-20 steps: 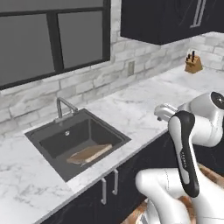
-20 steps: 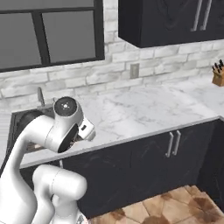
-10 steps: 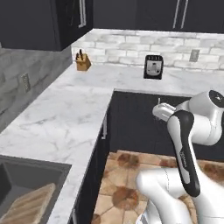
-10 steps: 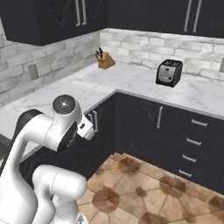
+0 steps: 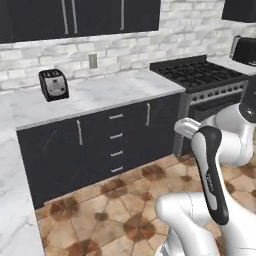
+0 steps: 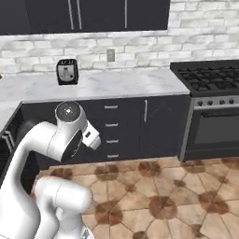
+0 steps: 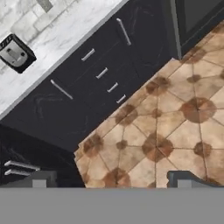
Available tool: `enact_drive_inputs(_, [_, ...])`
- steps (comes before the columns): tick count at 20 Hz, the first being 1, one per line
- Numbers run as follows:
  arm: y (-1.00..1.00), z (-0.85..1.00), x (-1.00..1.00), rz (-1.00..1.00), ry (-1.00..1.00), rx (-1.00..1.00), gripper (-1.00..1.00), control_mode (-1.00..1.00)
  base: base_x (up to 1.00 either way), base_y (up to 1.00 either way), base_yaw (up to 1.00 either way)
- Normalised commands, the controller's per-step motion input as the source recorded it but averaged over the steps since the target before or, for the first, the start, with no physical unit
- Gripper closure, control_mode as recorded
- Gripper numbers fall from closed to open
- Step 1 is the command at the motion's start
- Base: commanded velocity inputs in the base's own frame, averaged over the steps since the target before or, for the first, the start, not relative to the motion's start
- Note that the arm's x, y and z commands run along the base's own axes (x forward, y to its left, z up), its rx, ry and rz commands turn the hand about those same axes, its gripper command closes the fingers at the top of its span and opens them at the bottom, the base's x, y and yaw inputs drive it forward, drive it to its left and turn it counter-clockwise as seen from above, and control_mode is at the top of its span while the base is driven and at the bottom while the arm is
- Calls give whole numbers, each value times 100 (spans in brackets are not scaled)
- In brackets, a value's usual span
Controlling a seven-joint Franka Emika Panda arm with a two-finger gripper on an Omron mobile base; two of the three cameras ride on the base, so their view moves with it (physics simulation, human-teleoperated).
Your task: Move the cutting board and knife to the sink. Then move spray from the cabinet to the counter.
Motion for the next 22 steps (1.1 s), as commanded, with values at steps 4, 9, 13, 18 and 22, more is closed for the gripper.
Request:
enact_drive_inputs(4, [0,0,0,0,0,0,-100,100,13,0,-100])
enact_drive_inputs(9, [0,0,0,0,0,0,-100,100,22,0,-100])
enact_drive_inputs(13, [0,0,0,0,0,0,-100,100,63,45,-94])
enact_drive_inputs(18, [0,0,0,0,0,0,-100,100,88,94,-71])
enact_drive_inputs(22, [0,0,0,0,0,0,-100,100,100,100,-54])
